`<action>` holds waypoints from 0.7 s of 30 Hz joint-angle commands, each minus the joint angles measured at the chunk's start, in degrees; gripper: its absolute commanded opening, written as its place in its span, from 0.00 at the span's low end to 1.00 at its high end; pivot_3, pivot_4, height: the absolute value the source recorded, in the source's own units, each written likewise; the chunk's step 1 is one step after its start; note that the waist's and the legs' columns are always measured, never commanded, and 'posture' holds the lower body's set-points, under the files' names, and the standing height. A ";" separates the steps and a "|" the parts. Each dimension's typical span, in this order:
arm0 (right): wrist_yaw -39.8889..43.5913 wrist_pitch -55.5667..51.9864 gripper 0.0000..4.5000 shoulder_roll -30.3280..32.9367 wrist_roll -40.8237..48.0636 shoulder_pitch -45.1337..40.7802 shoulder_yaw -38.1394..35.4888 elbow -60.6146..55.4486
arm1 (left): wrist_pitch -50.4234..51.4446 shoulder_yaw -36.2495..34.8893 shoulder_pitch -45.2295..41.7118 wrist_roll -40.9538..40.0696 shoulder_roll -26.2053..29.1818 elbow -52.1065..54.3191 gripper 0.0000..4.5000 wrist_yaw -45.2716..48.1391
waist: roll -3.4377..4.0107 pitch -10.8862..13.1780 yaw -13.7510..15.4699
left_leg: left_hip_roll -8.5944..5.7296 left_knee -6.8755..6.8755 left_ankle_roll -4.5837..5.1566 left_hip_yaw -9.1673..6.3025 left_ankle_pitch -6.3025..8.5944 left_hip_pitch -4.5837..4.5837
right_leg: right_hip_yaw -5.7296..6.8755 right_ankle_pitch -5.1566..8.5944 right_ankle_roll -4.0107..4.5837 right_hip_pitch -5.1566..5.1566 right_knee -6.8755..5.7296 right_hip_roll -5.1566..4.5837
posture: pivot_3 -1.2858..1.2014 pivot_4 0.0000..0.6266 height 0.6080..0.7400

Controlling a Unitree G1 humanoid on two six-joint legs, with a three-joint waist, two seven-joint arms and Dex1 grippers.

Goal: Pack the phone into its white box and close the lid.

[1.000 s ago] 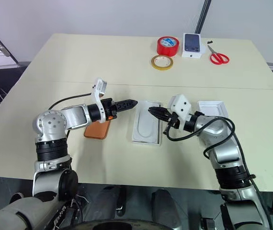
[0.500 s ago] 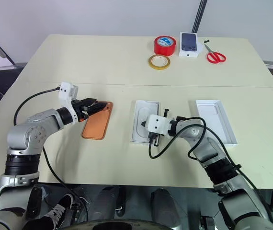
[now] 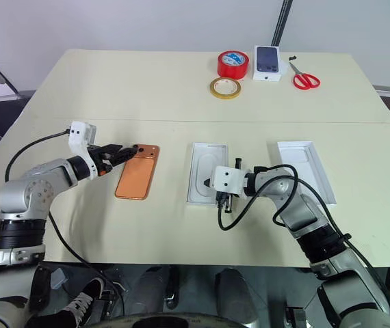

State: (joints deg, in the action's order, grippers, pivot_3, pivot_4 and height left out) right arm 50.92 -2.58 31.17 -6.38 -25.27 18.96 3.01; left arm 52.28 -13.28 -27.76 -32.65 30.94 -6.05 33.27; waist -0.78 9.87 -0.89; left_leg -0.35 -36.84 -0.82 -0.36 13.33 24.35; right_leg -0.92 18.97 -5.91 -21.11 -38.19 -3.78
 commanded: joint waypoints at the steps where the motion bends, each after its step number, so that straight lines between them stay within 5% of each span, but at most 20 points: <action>1: -3.77 0.73 0.01 -1.81 0.09 -3.06 -2.77 1.20 | 6.22 -4.56 -1.75 -4.43 2.62 -0.02 0.77 0.90 | 0.01 0.00 0.02 | 0.00 0.00 0.00 0.00 0.00 0.02 | -0.01 0.00 0.00 -0.04 -0.01 0.01 | 0.52 0.24 1.00; 9: -2.32 -3.27 0.01 -9.24 6.70 -9.20 -2.78 -1.66 | 24.80 -8.52 -2.62 -12.11 8.17 -5.86 0.77 4.22 | 0.00 0.03 -0.20 | 0.03 0.03 -0.03 0.01 -0.02 0.08 | -0.01 0.00 -0.01 -0.16 -0.07 0.08 | 0.52 0.24 1.00; 21: -2.36 -8.71 0.01 -17.72 -4.87 -19.07 10.29 13.29 | 24.47 -1.17 -1.88 -8.72 5.50 -7.62 0.77 3.68 | 0.02 0.01 0.20 | -0.02 0.00 -0.06 0.01 -0.03 0.06 | -0.01 0.00 0.00 -0.27 -0.12 0.00 | 0.52 0.24 1.00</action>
State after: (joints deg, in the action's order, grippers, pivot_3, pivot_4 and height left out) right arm 48.64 -10.83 14.08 -9.95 -43.24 27.92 15.84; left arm 76.52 -16.89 -30.00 -42.45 37.40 -12.48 37.29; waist -0.77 9.88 -0.69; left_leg -0.38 -36.85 -0.88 -0.35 13.30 24.42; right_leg -0.93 18.97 -5.91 -21.37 -38.31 -3.80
